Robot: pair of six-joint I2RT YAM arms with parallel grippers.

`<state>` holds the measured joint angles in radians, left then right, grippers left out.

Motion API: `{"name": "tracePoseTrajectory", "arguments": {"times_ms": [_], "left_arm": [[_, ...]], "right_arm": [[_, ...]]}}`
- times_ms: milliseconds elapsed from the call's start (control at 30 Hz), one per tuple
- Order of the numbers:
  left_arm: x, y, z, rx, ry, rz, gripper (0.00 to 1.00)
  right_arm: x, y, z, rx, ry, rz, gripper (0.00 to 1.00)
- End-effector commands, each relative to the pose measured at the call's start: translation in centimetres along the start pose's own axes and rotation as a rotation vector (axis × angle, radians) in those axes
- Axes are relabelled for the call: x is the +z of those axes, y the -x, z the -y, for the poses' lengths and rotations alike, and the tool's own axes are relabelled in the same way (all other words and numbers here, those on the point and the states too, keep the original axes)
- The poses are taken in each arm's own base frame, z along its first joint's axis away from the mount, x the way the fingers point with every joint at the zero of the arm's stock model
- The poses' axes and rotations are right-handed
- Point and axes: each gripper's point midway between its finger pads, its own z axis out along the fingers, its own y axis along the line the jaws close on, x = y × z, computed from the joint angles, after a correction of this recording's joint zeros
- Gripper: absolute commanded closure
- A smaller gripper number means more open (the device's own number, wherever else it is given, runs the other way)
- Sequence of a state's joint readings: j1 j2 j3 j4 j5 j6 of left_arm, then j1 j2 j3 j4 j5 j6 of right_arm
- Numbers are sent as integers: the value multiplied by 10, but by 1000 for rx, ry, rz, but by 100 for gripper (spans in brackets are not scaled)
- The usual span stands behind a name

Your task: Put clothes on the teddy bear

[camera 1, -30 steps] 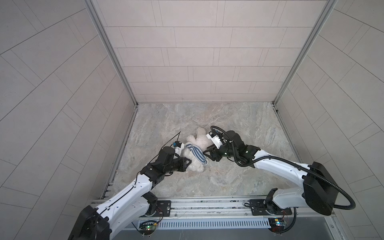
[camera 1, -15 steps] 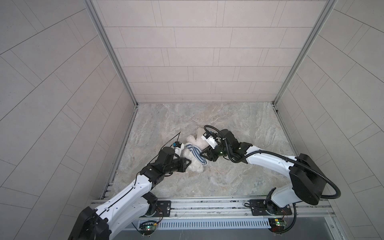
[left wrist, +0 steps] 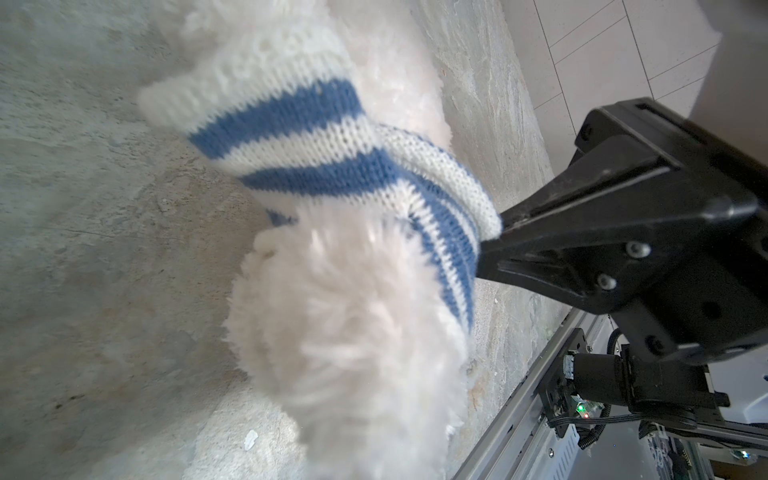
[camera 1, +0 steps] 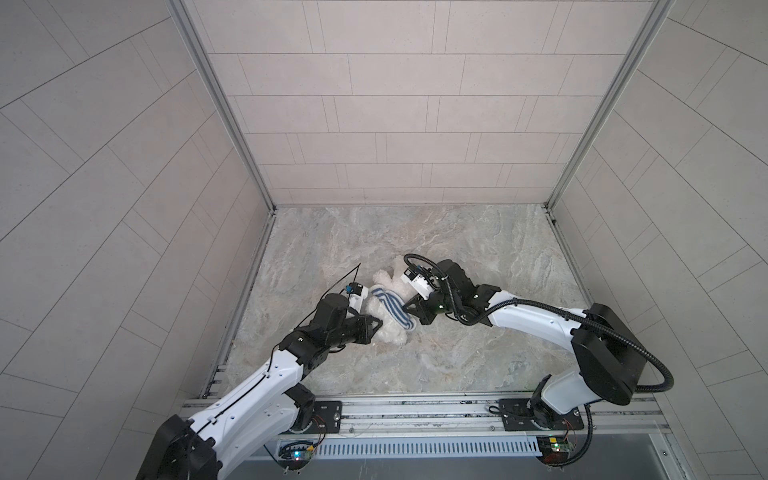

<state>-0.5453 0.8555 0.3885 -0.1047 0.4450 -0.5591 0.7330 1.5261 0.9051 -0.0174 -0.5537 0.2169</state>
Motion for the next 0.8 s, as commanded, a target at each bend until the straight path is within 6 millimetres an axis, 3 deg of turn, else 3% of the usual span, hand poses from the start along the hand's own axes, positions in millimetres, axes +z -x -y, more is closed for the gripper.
{"name": "tracePoseTrajectory", "arguments": {"times_ms": [0,167,400,767], "left_arm": [[-6,14,12,30,-27,40,100],[-11,16,14,41,-24,44,100],[-24,19,23,68,-44,60,100],[-37,26,30,23,-83,99,100]], "right_arm": [[-6,7,-1,-30,-24,10,100],[-10,5,20,-6,-110,16,100],[-21,-7,63,41,-296,-40,100],[-36,-27,91,97,-421,-120,100]]}}
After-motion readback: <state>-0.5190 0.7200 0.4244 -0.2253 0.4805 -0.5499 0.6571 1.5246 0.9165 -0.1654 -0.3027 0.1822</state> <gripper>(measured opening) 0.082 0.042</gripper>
